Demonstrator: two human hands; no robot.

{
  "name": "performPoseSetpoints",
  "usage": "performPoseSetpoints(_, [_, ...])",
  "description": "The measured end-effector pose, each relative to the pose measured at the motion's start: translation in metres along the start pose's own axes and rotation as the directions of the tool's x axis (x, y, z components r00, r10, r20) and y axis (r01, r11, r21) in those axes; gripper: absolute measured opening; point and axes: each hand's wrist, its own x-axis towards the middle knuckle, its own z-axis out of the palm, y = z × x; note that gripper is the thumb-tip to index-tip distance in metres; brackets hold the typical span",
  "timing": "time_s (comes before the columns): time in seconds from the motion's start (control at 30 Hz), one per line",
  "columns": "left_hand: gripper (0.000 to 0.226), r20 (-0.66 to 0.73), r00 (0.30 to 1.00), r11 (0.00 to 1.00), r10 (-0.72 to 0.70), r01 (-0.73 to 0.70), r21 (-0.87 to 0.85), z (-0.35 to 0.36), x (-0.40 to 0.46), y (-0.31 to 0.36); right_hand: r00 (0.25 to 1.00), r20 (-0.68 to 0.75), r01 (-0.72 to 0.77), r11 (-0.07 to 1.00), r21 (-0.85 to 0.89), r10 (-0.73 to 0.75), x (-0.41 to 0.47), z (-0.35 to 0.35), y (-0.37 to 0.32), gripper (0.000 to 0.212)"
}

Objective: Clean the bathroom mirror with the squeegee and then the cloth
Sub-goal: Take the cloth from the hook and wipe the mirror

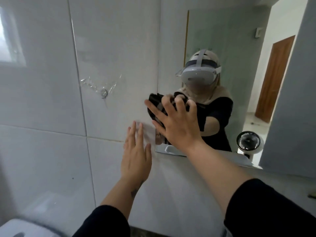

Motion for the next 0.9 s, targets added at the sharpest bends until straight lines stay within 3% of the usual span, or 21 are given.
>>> performPoseSetpoints(0.17, [0.063,0.033,0.998,0.998,-0.050,0.051,-0.031,0.005,-0.013,-0.006,0.992,0.022,0.121,0.992,-0.017,-0.121,-0.056,0.015,-0.030,0.060])
performPoseSetpoints(0.33, [0.063,0.070,0.995,0.996,-0.072,0.075,-0.041,0.006,-0.017,0.008,0.976,0.012,0.216,0.975,-0.043,-0.216,-0.083,0.020,-0.019,0.062])
performPoseSetpoints(0.57, [0.083,0.143,0.989,0.997,-0.045,0.053,-0.051,0.020,-0.014,0.025,0.996,-0.036,-0.085,0.992,-0.094,0.082,-0.114,0.006,0.045,0.058])
performPoseSetpoints(0.73, [0.115,0.138,0.987,0.994,-0.083,0.091,-0.053,0.030,-0.017,0.034,0.951,-0.028,-0.310,0.946,-0.098,0.309,-0.150,-0.001,0.084,0.058])
performPoseSetpoints(0.9, [0.118,0.092,0.990,0.992,-0.107,0.113,-0.065,0.039,-0.018,0.036,0.911,0.051,-0.405,0.910,-0.085,0.410,-0.185,-0.009,0.124,0.056])
